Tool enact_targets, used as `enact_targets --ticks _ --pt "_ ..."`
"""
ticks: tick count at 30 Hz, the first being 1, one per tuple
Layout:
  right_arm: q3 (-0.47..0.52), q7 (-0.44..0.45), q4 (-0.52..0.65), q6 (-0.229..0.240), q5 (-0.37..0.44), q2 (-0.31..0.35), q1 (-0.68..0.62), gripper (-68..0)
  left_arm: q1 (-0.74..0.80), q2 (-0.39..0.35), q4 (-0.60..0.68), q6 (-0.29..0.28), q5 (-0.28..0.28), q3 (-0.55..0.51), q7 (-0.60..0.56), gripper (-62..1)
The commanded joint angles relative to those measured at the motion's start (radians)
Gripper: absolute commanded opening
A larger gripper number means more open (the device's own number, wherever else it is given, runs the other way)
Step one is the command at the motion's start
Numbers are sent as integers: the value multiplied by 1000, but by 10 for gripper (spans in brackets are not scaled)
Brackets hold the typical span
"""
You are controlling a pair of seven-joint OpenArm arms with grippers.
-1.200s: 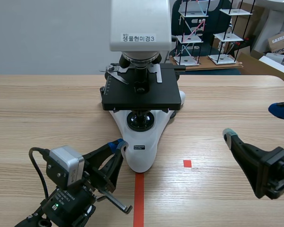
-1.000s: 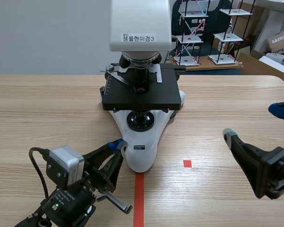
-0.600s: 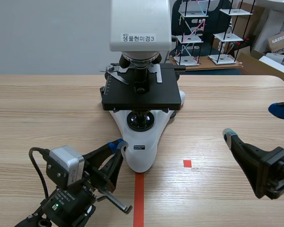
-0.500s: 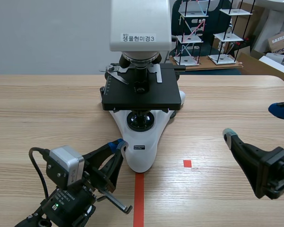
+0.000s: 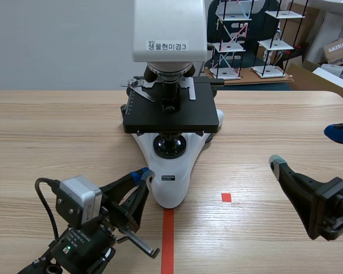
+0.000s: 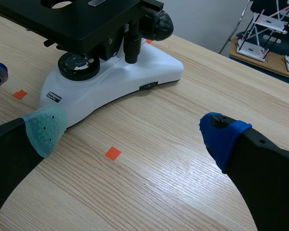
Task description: Return to the home posture
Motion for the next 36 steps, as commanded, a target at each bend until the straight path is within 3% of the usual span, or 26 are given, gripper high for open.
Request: enact_targets --ticks 1,19,21,27,30,36 --pt "7 8 12 -3 10 0 6 -73 0 7 24 2 0 -6 -16 -592" --pt "7 8 12 -3 10 0 6 -73 0 1 24 2 0 -6 -8 -590" --pt "7 8 12 -3 10 0 6 -73 11 -10 31 3 0 -8 -9 -532" --pt "7 8 12 -3 10 0 6 -73 157 -95 192 5 0 -88 -8 -142" --pt "7 8 12 -3 10 0 6 -73 276 -139 336 3 0 -186 21 -113" --pt "7 8 12 -3 10 0 6 -73 509 -195 668 -45 0 -375 236 -81"
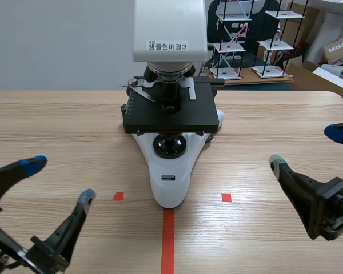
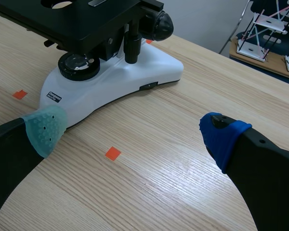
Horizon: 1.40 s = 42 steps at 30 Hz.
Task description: Return to the home posture
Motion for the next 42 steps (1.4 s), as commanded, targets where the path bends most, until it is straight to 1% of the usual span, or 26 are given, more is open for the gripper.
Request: enact_targets --ticks 1,6,9,11,16,21,42 --pt "7 8 12 -3 10 0 6 -73 37 2 62 -14 -6 -13 19 -81" --pt "7 8 12 -3 10 0 6 -73 184 -21 264 -53 -7 -83 130 -79" --pt "7 8 12 -3 10 0 6 -73 248 -21 343 -54 -7 -103 156 -79" --pt "7 8 12 -3 10 0 6 -73 265 -21 367 -55 -7 -114 158 -79" --pt "7 8 12 -3 10 0 6 -73 264 -21 372 -55 -7 -118 219 -79" --pt "7 8 12 -3 10 0 6 -73 264 -21 372 -55 -15 -118 219 -80" --pt "7 8 12 -3 10 0 6 -73 264 -21 372 -55 -14 -118 219 -80"
